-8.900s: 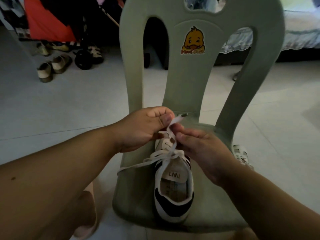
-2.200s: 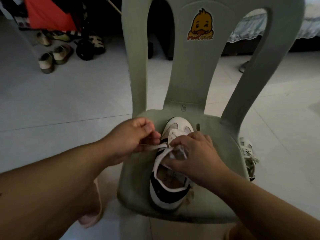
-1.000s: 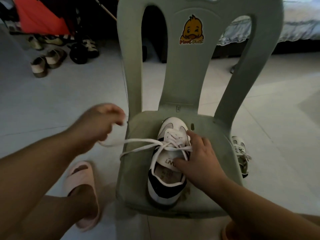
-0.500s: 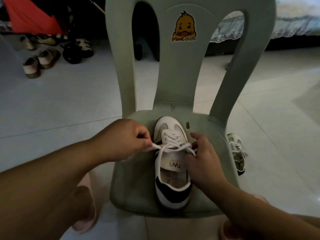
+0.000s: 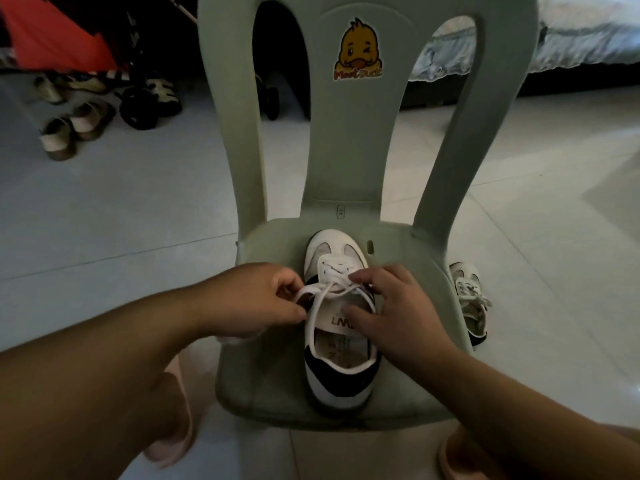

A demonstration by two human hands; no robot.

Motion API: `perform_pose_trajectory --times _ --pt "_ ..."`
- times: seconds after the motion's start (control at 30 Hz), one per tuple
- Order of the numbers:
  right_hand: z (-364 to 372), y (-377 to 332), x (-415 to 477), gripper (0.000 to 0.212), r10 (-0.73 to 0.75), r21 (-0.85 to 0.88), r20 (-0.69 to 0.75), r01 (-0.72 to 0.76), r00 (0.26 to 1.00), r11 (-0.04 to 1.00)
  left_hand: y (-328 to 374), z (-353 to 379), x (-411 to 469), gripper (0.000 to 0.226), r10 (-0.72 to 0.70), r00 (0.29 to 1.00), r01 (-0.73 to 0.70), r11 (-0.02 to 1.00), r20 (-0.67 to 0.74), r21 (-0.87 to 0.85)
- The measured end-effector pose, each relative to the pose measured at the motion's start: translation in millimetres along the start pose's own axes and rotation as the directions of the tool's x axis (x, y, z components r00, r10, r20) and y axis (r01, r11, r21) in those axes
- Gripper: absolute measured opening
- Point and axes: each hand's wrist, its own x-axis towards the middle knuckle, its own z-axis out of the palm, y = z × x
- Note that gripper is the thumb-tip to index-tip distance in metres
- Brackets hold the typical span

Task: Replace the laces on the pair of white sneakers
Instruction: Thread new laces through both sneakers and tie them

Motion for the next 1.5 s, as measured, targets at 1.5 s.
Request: perform_pose_trajectory --times 1.5 --pt "10.0 -6.4 19.3 0.03 -0.523 -0.383 -0.098 0.453 0.847 0.805 4.0 6.4 18.2 0.029 -0.141 0.99 0.135 0.842 0.03 -0.522"
